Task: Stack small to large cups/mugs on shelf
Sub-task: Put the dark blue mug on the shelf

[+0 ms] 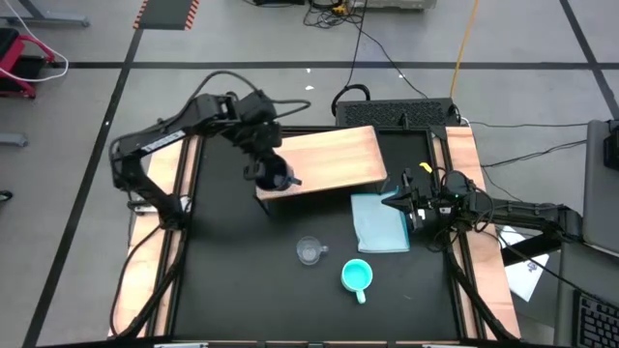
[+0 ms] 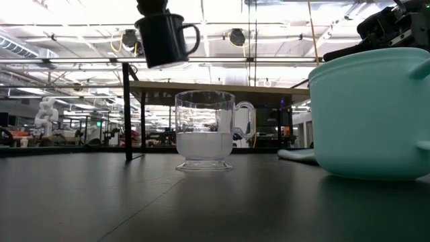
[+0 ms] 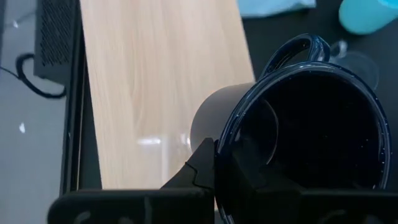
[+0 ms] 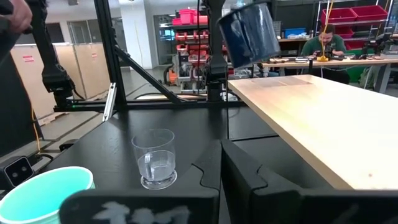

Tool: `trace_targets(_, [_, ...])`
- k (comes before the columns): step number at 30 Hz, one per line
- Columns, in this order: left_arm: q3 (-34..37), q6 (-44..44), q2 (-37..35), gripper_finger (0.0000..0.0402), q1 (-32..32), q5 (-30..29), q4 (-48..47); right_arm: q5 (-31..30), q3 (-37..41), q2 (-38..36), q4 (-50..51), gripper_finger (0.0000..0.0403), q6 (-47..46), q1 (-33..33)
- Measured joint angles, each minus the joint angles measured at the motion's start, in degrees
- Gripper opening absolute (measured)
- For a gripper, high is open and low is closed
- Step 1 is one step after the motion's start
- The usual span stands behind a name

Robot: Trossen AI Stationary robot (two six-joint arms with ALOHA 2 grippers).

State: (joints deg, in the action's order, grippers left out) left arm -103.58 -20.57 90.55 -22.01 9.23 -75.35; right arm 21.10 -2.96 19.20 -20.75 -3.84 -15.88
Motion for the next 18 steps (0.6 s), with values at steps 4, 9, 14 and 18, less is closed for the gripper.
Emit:
trace_targets(4, [-2.6, -1.6, 2.9, 0.0016, -2.0, 0.6, -1.4, 0.0, 0.0, 0.0, 0.0, 0.0000, 0.0, 0.0])
trace_targets(9, [-4.9, -3.6, 5.5, 0.0016, -4.1, 2.4, -3.7, 0.0, 0.0, 0.0, 0.0, 0.0000, 0.0, 0.0])
trace_targets(14, [-5.0, -5.1, 6.9, 0.0016, -6.2, 3.8, -4.2, 0.0, 0.0, 0.0, 0.1, 0.0000, 0.0, 0.0])
trace_targets(18, [-5.0, -6.3, 7.4, 0.0016, -7.2, 4.0, -4.3, 0.0, 0.0, 0.0, 0.1, 0.0000, 0.0, 0.0])
